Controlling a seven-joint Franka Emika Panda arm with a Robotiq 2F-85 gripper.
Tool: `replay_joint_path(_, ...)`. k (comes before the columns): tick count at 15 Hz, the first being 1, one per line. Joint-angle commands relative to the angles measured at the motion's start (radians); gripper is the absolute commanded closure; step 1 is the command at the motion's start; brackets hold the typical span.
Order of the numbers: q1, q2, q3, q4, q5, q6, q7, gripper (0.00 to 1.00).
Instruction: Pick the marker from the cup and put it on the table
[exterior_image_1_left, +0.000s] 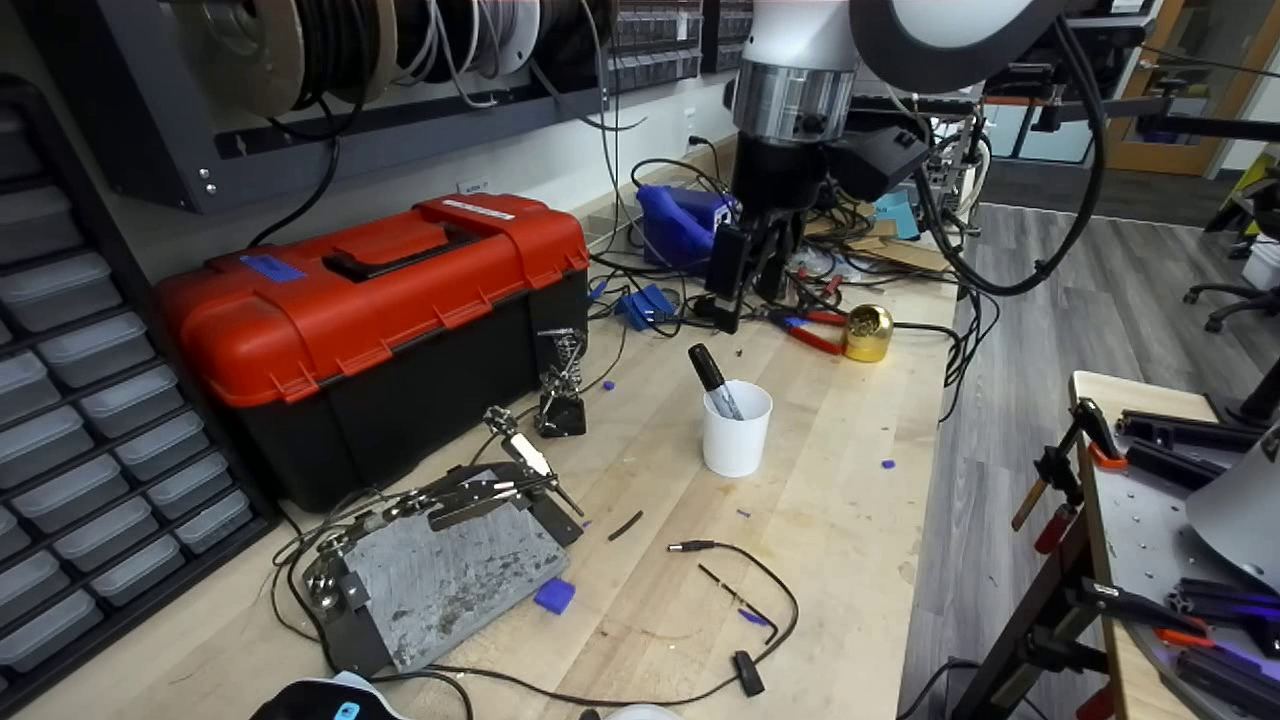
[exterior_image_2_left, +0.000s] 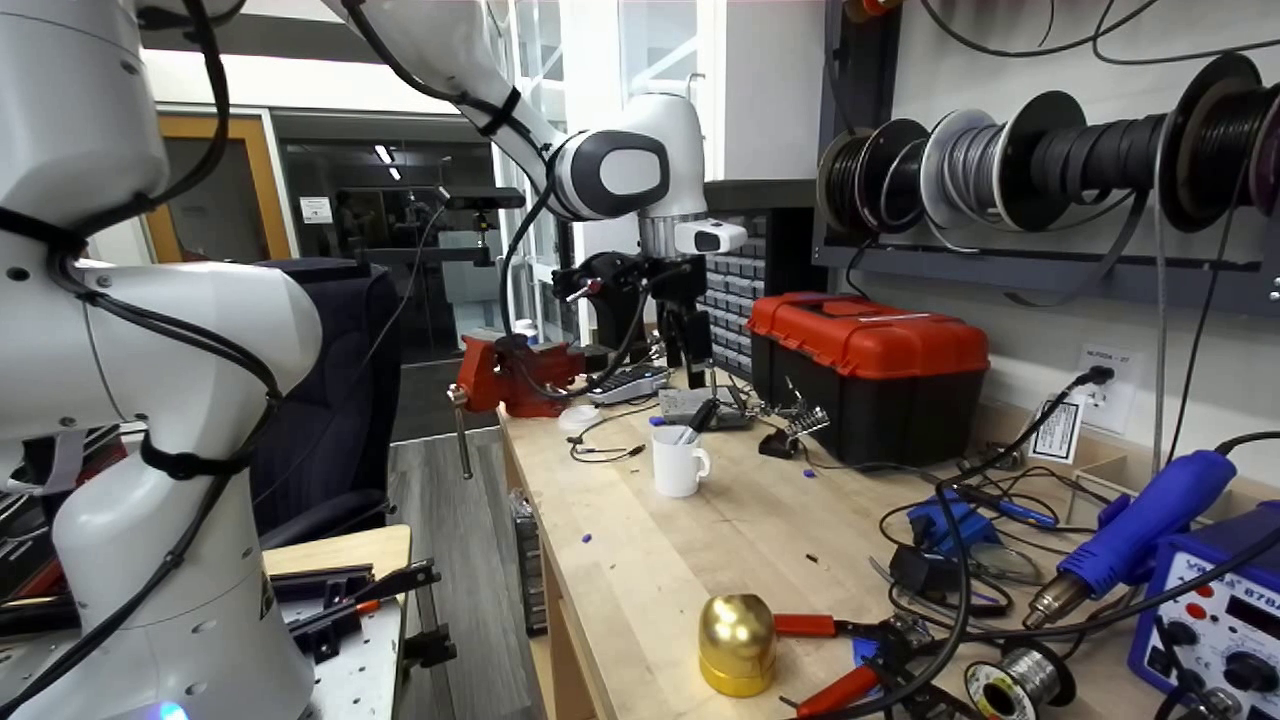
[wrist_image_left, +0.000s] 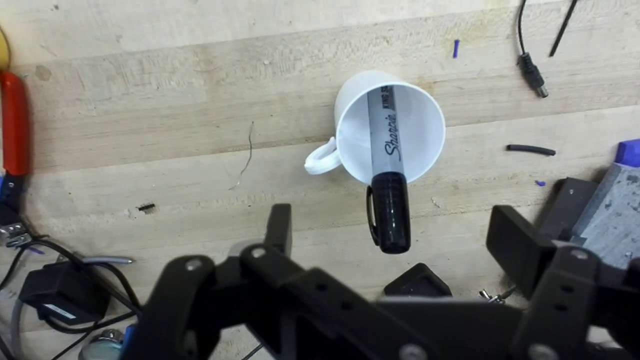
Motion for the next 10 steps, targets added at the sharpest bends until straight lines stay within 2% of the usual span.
replay_joint_path(1,0.0,0.002,0.0,0.0,0.0,0.001,0.0,0.0)
replay_joint_path(10,-0.022,-0.025,0.022,-0.008,0.003,0.001,-0.013,0.0)
